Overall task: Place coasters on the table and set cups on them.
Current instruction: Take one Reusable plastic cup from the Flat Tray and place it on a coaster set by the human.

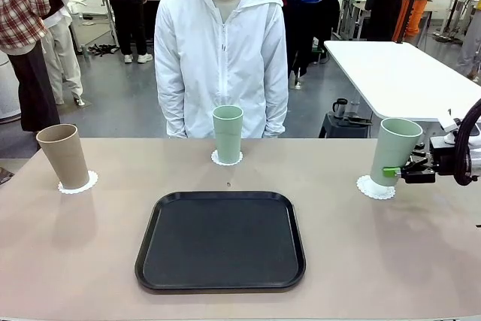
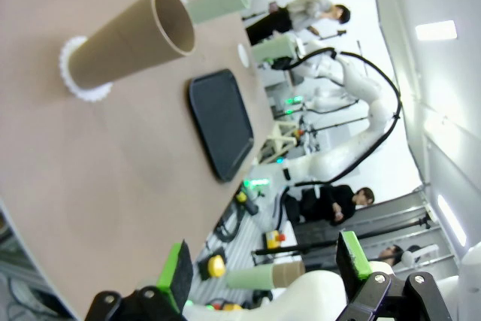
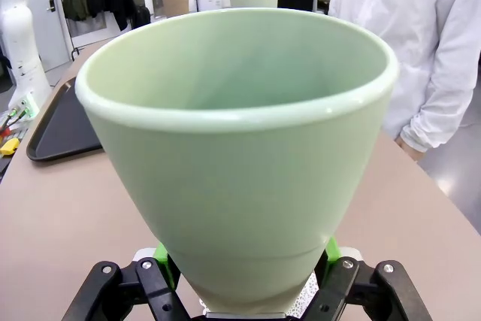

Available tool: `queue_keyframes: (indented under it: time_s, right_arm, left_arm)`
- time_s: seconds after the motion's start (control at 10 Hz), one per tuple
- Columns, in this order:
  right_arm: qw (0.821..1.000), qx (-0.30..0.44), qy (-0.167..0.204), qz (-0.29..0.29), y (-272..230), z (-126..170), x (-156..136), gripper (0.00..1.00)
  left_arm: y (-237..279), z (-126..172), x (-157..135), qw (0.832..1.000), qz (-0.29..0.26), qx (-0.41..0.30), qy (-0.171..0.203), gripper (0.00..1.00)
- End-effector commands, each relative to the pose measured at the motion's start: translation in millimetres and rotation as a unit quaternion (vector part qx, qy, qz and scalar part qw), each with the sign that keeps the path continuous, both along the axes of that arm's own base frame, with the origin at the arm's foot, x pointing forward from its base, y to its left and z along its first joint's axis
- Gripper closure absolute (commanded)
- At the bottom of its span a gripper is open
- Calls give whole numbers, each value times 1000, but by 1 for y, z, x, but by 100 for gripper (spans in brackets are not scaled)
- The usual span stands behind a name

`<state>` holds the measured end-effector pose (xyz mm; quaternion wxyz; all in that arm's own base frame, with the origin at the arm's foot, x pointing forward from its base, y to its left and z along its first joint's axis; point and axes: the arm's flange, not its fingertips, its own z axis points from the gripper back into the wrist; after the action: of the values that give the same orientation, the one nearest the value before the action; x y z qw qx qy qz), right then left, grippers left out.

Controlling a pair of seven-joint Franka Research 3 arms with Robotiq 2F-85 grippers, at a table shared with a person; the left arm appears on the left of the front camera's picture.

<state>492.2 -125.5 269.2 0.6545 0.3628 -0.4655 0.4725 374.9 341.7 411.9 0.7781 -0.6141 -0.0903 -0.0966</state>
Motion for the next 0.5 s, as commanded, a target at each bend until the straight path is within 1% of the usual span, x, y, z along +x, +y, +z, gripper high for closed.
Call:
queue_keyframes:
  time_s: [0.0, 0.4]
  right_arm:
    - [1000, 13, 11, 9, 2, -5, 11, 19]
    - [999, 18, 23, 12, 10, -14, 20, 19]
  left_arm:
    - [0, 1, -1, 1000, 2, 3, 2, 0]
    - [0, 1, -1, 1000, 2, 3, 2, 0]
